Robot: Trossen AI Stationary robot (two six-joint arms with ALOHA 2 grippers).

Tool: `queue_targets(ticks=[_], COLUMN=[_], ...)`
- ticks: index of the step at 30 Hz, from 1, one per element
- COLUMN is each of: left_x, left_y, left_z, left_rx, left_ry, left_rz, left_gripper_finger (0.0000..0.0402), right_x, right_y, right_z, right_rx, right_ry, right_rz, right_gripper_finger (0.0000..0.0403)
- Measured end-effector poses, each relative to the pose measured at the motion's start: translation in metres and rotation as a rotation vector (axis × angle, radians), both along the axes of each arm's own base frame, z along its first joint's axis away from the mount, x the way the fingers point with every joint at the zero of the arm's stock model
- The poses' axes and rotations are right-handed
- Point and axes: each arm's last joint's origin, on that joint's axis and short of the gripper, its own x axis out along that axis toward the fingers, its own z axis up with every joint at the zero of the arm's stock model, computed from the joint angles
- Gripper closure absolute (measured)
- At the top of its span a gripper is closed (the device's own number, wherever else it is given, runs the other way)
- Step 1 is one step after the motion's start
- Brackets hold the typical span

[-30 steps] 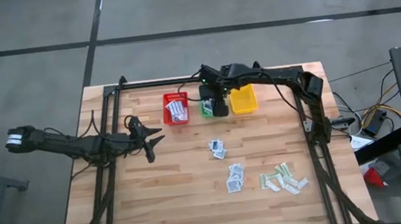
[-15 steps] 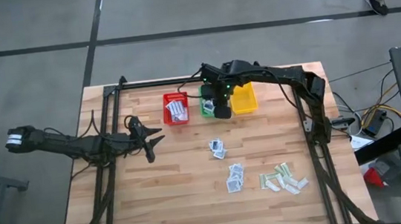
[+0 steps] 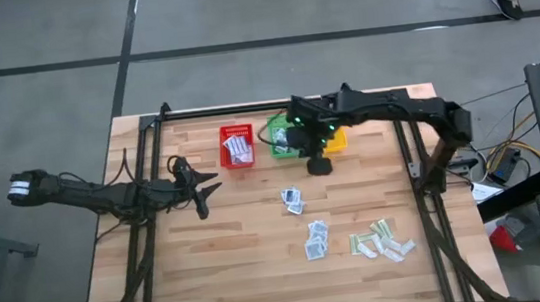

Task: Pick & Place First Aid Supplies
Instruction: Put the alcohol pad into the green basket

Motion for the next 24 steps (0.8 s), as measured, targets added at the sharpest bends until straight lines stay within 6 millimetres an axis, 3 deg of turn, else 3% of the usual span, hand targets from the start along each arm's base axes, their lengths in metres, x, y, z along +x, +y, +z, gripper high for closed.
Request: queue_targets(ticks=[14, 24], left_x=[0.000, 0.000], left_y=[0.000, 0.000], left_z=[0.000, 0.000], left_rx=[0.000, 0.000], left_ry=[0.001, 0.001], left_rz=[0.000, 0.000], left_gripper_finger=[0.0268, 0.0268], right_x=[-0.082, -0.125], right_y=[0.056, 0.065], right_z=[-0.003, -0.028], right_rx=[0.141, 0.233], right_ry=[-0.297, -0.371], right_rz=[-0.172, -0.279], right_gripper_finger=[0.0394, 0.0394])
